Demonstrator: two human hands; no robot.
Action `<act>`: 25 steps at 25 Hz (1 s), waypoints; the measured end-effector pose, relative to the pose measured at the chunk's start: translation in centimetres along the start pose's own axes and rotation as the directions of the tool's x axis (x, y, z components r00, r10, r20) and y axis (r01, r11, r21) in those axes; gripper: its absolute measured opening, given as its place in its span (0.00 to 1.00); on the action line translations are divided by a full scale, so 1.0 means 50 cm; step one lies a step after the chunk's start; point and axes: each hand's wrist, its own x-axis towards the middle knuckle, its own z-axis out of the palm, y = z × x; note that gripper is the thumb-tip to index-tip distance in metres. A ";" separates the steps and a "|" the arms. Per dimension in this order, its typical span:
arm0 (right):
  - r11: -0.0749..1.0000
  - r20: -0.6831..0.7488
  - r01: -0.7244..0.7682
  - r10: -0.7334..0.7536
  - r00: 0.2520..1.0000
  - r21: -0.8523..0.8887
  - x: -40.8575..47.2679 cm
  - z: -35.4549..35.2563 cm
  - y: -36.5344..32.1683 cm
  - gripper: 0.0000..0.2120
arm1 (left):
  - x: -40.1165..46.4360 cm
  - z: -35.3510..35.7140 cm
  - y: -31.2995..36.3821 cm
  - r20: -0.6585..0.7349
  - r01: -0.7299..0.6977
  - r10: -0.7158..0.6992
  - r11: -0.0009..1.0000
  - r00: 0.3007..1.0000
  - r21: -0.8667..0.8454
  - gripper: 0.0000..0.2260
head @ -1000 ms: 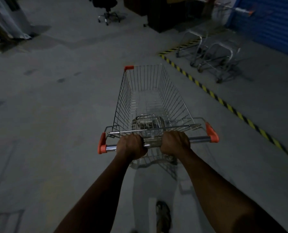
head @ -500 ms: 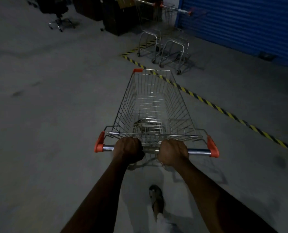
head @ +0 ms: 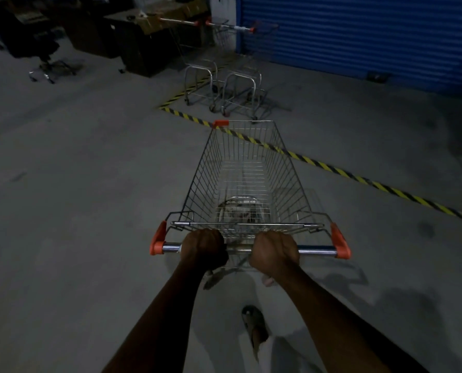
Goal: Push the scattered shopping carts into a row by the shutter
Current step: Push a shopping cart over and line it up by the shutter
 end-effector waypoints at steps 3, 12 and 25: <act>1.000 -0.016 -0.004 0.004 1.000 0.007 0.069 -0.016 0.020 0.04 | 0.097 0.004 -0.002 -0.096 -0.006 0.011 0.998 0.995 0.055 0.24; 0.997 -0.119 -0.035 0.044 0.992 0.070 0.385 -0.112 0.106 0.08 | 0.435 0.031 -0.049 -0.045 -0.272 0.290 0.934 0.956 0.232 0.10; 0.982 -0.121 -0.186 0.186 0.975 0.005 0.917 -0.256 0.200 0.08 | 1.056 -0.015 -0.079 0.089 -0.198 0.183 0.959 0.979 0.201 0.16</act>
